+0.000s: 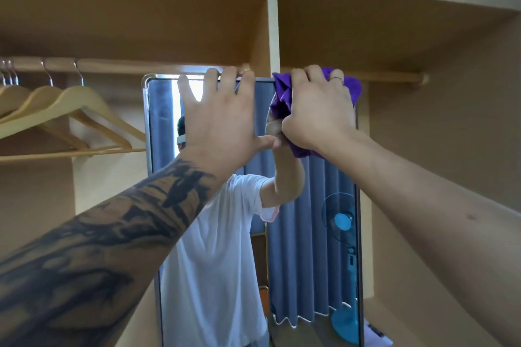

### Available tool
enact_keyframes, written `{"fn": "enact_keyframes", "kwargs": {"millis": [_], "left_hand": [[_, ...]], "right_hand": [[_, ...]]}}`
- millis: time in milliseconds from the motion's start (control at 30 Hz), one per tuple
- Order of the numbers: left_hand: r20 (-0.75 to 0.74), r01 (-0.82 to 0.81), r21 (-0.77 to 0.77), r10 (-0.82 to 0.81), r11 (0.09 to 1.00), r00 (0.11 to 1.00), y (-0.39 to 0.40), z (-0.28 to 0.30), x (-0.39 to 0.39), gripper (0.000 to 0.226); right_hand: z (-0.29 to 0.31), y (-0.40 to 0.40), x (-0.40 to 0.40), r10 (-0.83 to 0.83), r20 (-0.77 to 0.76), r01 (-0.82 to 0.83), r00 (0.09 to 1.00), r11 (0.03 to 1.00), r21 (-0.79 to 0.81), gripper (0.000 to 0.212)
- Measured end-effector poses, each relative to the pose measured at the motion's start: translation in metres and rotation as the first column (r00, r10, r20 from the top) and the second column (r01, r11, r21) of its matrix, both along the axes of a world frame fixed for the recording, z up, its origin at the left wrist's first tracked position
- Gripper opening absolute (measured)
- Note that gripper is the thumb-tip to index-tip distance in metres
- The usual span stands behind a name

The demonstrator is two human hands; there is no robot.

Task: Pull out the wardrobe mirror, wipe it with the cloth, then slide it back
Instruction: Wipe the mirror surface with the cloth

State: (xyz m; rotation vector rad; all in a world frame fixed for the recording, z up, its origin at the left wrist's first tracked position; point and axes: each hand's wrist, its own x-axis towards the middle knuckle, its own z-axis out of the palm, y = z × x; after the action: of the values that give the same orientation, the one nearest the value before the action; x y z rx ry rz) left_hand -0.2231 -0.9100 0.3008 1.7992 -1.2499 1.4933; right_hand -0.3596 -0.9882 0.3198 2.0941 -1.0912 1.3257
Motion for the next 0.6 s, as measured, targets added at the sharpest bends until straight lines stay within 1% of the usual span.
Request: {"fn": "enact_keyframes", "kwargs": {"millis": [67, 133, 167, 233, 300, 400, 500, 600], "left_hand": [[0.004, 0.009, -0.003, -0.008, 1.0, 1.0, 0.0, -0.001, 0.002, 0.123], [0.011, 0.019, -0.01, -0.019, 1.0, 1.0, -0.001, -0.002, 0.005, 0.124], [0.01, 0.02, -0.012, -0.02, 1.0, 1.0, -0.001, -0.001, 0.006, 0.124], [0.006, 0.013, -0.002, -0.013, 1.0, 1.0, 0.0, -0.002, 0.007, 0.124], [0.009, 0.006, 0.008, -0.006, 1.0, 1.0, 0.001, -0.001, 0.007, 0.124], [0.028, -0.009, 0.056, 0.007, 0.998, 1.0, 0.005, -0.004, 0.009, 0.12], [0.07, -0.034, 0.063, 0.029, 0.997, 0.997, 0.021, -0.017, 0.027, 0.1], [0.038, 0.04, -0.067, -0.038, 0.997, 0.999, 0.046, -0.041, 0.054, 0.078]], "right_hand": [[0.001, -0.001, -0.008, 0.051, -0.069, -0.053, 0.996, 0.998, -0.026, 0.075], [0.003, -0.011, -0.027, 0.042, -0.116, -0.047, 0.992, 0.998, -0.047, 0.075], [0.003, -0.019, -0.039, 0.021, -0.107, -0.026, 0.994, 0.999, -0.045, 0.072], [0.002, -0.033, -0.058, -0.001, -0.039, 0.001, 0.999, 1.0, 0.0, 0.069], [-0.001, -0.042, -0.062, 0.033, 0.033, -0.034, 0.999, 0.999, 0.036, 0.071], [-0.007, -0.045, -0.051, 0.012, 0.085, -0.013, 0.996, 1.0, 0.006, 0.072], [-0.018, -0.043, -0.044, 0.03, 0.137, -0.027, 0.99, 0.999, -0.023, 0.076], [-0.041, -0.039, -0.038, 0.077, 0.193, -0.076, 0.978, 0.997, -0.012, 0.083]]}}
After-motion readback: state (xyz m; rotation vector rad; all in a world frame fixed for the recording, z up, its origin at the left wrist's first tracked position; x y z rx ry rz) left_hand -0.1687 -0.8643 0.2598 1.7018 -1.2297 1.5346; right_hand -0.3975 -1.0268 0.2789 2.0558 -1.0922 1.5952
